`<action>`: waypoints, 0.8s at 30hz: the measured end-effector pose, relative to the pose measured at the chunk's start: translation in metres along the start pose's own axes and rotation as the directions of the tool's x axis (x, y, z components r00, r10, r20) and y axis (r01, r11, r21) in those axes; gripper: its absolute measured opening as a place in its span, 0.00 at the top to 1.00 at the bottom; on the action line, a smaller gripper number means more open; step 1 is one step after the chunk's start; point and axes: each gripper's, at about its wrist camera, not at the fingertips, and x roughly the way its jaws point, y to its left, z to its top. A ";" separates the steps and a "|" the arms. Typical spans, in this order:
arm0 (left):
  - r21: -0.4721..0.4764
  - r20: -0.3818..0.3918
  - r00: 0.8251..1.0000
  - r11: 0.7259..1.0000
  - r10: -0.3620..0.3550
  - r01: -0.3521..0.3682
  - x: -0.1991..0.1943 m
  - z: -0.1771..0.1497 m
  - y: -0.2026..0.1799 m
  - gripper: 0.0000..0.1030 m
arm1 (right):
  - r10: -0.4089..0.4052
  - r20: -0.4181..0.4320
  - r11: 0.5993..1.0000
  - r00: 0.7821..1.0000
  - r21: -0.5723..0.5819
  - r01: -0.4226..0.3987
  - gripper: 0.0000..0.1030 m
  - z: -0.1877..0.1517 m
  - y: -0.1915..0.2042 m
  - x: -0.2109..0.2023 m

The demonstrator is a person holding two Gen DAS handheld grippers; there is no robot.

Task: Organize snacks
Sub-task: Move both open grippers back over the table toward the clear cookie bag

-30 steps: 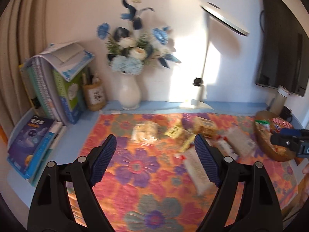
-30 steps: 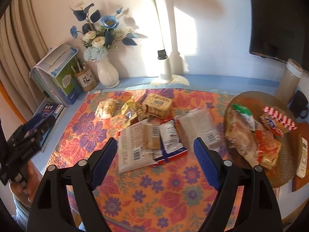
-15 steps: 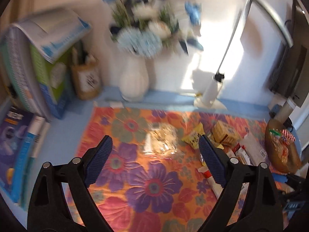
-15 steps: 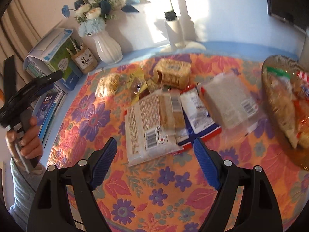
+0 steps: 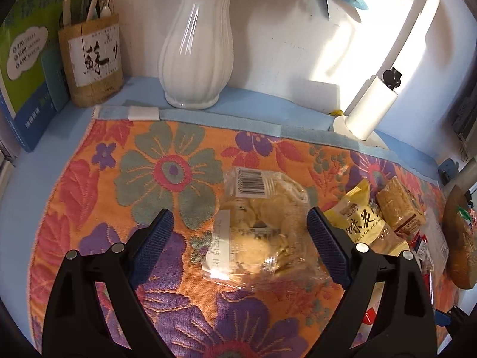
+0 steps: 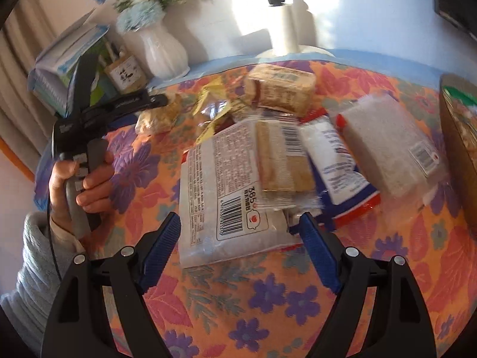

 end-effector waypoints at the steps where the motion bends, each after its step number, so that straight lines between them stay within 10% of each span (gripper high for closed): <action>1: -0.009 -0.001 1.000 1.000 -0.015 0.015 0.000 -0.001 0.002 0.12 | 0.020 -0.006 1.000 1.000 -0.022 -0.020 0.22 -0.002 0.006 0.001; 11: -0.001 -0.006 0.997 0.997 -0.073 0.073 -0.001 -0.004 0.006 0.12 | -0.035 -0.054 0.999 0.998 0.017 0.036 0.13 0.000 0.034 0.027; 24: 0.100 -0.034 0.998 0.994 0.051 -0.048 0.017 -0.005 -0.015 0.09 | -0.270 -0.010 0.963 0.963 -0.022 0.270 0.13 -0.002 0.068 0.063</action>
